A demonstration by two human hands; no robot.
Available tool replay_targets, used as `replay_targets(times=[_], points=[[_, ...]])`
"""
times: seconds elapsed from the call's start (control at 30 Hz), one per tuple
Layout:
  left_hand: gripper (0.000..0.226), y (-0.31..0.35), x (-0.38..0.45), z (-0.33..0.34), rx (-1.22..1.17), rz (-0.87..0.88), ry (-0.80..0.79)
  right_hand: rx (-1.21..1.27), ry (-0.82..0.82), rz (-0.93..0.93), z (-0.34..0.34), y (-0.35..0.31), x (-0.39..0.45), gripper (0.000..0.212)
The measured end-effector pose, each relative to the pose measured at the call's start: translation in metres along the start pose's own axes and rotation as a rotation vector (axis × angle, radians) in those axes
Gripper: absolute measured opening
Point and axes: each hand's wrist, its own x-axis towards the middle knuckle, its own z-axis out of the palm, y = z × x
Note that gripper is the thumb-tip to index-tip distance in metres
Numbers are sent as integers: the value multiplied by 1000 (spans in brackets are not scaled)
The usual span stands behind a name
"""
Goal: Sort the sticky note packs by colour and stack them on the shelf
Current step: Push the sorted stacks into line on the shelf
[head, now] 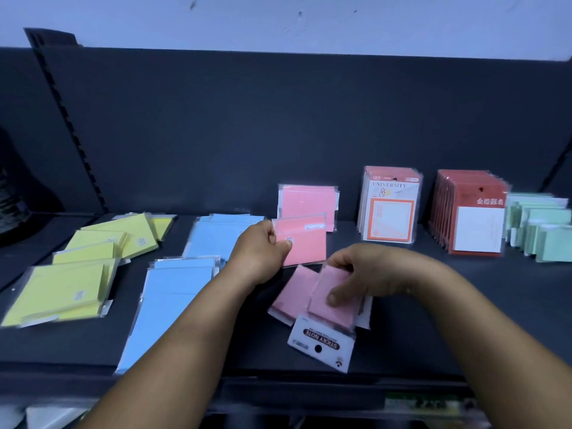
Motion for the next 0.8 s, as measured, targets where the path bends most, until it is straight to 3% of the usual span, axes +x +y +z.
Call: replay_targets(times=[0.2,0.3,0.4,0.57,0.67,0.8], points=[[3,2,-3,1,-19,25,-3,203,83,26,3,10,3,22],[4,2,-4,2,-31,36,0,305,207,34,0,22,9,13],[6,2,-4,3,-42,44,10,315,258,98,-4,36,14,22],[11,3,-1,5,-63,47,59,55,323,17,3,19,14,53],[17,4,0,4,-57,31,98,-274,243,-27,16,-4,12,65],[18,3,0,3,-56,23,96,-382,164,-58,26,-13,9,62]])
